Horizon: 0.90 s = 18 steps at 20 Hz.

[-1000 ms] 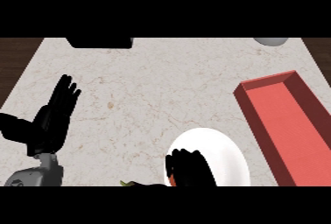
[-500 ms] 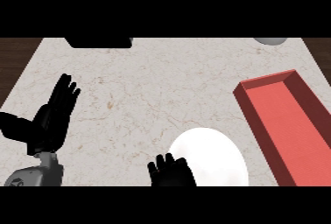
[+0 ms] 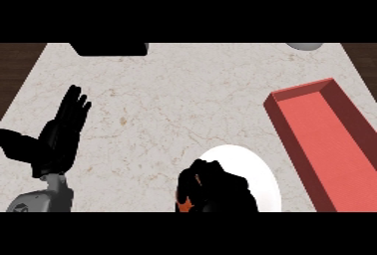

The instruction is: Pick the sweet potato from the plate and place it in the cardboard box

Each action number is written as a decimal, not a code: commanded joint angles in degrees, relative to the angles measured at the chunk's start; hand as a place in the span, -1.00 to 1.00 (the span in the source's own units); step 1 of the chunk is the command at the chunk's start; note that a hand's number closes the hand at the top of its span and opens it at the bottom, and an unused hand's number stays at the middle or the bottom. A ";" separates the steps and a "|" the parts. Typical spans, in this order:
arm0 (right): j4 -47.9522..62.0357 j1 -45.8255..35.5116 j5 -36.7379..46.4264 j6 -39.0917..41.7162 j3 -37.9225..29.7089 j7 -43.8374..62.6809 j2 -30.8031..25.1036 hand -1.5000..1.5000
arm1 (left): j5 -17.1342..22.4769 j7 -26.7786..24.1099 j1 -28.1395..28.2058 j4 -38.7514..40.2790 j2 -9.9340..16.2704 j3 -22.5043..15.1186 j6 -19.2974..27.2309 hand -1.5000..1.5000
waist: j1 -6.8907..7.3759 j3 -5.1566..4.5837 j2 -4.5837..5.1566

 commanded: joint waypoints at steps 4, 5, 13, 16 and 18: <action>-9.59 -1.64 -0.35 9.93 -10.97 6.71 1.54 1.00 | 0.77 -0.91 -1.79 2.33 0.35 0.86 -0.78 0.00 | -0.11 0.00 0.30; -10.03 -2.12 -1.68 11.18 -14.84 5.25 1.55 1.00 | 0.09 -1.52 3.12 -1.59 -0.04 -0.33 -0.99 0.00 | 0.48 0.02 0.24; -8.70 4.59 -5.65 6.16 -29.04 -6.91 -5.44 1.00 | 1.75 -0.65 0.09 0.06 -0.20 0.90 -1.15 0.00 | 0.37 0.06 0.44; -5.94 2.03 -5.65 8.68 -35.01 -8.98 -8.99 1.00 | 1.24 1.43 2.51 -3.69 -0.02 0.13 -0.83 0.00 | 0.69 0.06 0.38; -2.64 1.98 -8.96 6.61 -40.07 -12.65 -10.16 1.00 | -1.85 0.28 -0.39 -1.03 -1.59 -1.87 1.31 0.00 | 0.50 0.07 0.46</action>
